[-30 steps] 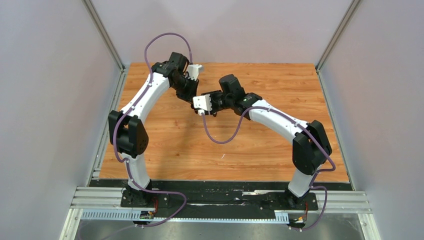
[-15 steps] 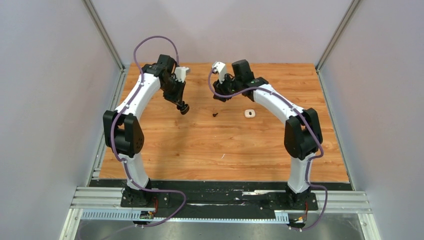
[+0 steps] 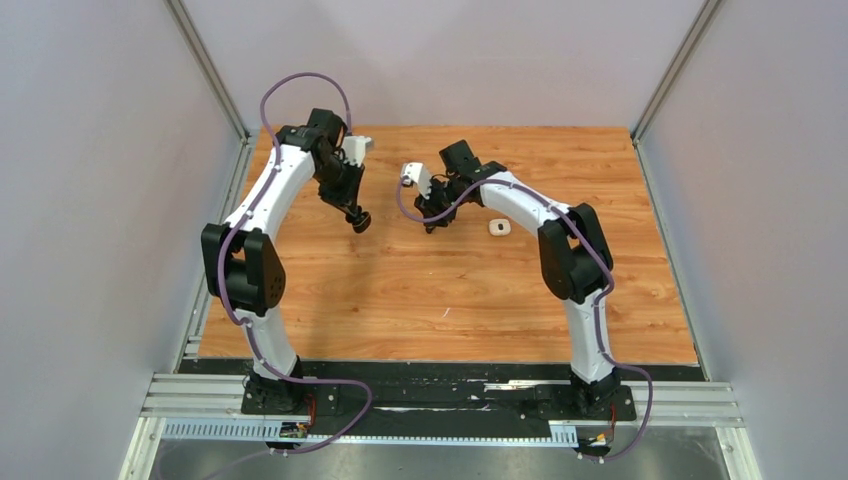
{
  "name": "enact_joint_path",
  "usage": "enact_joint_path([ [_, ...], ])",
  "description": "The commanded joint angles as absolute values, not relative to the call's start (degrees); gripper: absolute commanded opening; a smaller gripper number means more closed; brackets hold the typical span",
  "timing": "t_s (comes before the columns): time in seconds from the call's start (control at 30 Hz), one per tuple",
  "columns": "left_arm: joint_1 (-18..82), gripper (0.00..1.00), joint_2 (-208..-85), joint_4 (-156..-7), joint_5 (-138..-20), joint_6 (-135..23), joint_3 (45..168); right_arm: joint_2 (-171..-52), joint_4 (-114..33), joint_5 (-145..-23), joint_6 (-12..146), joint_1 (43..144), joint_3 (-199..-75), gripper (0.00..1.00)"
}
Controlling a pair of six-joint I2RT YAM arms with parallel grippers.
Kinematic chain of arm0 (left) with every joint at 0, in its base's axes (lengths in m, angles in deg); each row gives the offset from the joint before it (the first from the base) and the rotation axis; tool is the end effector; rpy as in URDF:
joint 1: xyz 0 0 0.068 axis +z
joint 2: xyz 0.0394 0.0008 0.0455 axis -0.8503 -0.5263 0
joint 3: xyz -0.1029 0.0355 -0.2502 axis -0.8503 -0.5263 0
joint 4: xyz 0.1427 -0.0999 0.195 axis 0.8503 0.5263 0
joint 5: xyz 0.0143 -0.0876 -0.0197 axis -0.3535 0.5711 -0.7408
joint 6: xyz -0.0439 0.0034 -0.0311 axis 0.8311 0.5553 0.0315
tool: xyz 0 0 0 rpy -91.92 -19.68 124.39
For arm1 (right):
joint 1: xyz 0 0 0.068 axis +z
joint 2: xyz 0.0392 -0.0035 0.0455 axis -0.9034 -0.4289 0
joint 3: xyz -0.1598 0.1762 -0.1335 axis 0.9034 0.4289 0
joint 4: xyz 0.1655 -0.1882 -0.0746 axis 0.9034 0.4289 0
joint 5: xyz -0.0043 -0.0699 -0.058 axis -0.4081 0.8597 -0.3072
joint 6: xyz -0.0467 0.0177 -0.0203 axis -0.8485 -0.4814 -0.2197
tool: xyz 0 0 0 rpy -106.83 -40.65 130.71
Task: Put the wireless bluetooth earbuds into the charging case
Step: Pick up the earbud from the center of the board.
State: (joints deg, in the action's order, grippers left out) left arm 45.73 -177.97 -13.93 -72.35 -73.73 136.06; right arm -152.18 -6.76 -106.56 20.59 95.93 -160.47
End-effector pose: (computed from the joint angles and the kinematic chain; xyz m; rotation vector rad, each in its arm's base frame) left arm 0.3705 -0.0918 0.3028 0.5160 2.7379 -0.3918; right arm 0.3882 0.2571 0.2108 -1.5930 1.8980 0.6050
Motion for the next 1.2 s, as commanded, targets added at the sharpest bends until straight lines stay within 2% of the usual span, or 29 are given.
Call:
enact_joint_path([
  [0.0,46.4,0.00,-174.0,-12.6,-71.7,-74.8,138.8,-155.6,-6.6,-106.1,14.5,96.8,-165.0,0.30],
  [0.7,46.6,0.00,-175.5,-11.8,-70.7,-74.6,140.5,-157.7,-11.3,-104.7,13.4,97.1,-159.1,0.30],
  [1.03,46.6,0.00,-175.4,-12.1,-70.4,-74.6,139.5,-158.8,-12.2,-105.7,13.8,96.9,-157.9,0.19],
  [1.17,46.6,0.00,-175.6,-12.1,-69.9,-74.8,139.6,-159.2,-12.0,-109.3,15.0,96.3,-158.6,0.05],
])
